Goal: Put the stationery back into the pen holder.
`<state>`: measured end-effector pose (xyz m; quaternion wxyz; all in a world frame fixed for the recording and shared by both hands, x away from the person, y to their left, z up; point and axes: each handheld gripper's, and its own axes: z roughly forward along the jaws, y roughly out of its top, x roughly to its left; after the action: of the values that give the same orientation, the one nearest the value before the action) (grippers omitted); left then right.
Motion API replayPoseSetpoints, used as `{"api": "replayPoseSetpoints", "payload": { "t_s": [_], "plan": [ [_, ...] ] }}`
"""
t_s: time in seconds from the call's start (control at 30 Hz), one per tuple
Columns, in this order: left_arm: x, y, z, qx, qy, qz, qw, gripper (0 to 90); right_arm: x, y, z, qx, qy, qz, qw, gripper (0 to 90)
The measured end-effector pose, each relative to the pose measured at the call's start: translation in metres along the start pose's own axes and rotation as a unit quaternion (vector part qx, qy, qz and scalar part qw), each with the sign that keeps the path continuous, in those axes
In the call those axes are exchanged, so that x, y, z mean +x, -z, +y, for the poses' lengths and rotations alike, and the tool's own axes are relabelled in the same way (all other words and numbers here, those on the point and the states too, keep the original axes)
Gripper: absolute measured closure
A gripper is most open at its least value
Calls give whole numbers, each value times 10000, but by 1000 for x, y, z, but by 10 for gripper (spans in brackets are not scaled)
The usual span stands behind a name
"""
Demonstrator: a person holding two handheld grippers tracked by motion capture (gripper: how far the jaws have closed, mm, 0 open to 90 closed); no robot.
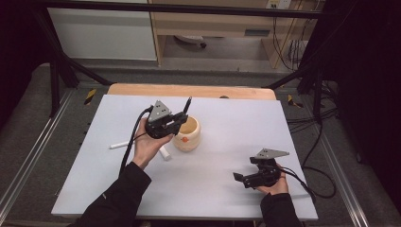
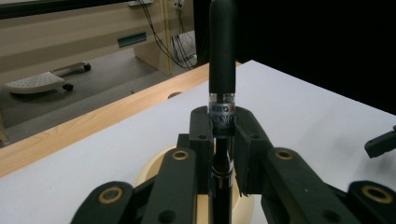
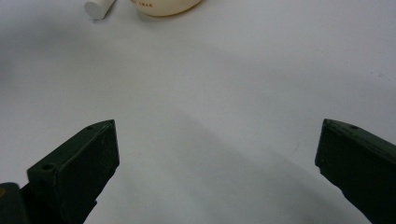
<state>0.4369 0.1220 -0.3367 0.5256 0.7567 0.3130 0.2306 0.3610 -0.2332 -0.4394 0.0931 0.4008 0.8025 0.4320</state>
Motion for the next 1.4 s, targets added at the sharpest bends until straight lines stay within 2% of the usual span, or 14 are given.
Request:
{"api": "replayPoseSetpoints", "payload": {
  "t_s": [0.33, 0.67, 0.93, 1.2, 1.4],
  "plan": [
    [6, -20, 2, 13, -7, 169, 9999, 787, 0, 0, 0, -9, 6, 7, 10000, 4],
    [9, -37, 4, -3, 0, 188, 9998, 787, 0, 0, 0, 1, 5, 18, 10000, 4],
    [8, -49, -6, 190, -16, 159, 9997, 787, 0, 0, 0, 7, 10, 24, 10000, 4],
    [9, -52, -17, 272, 21, 99, 9996, 787, 0, 0, 0, 4, -2, 31, 10000, 4],
    [9, -52, -26, 401, -54, 102, 9991, 787, 0, -1, 0, 10, -6, 28, 10000, 4]
  ]
}}
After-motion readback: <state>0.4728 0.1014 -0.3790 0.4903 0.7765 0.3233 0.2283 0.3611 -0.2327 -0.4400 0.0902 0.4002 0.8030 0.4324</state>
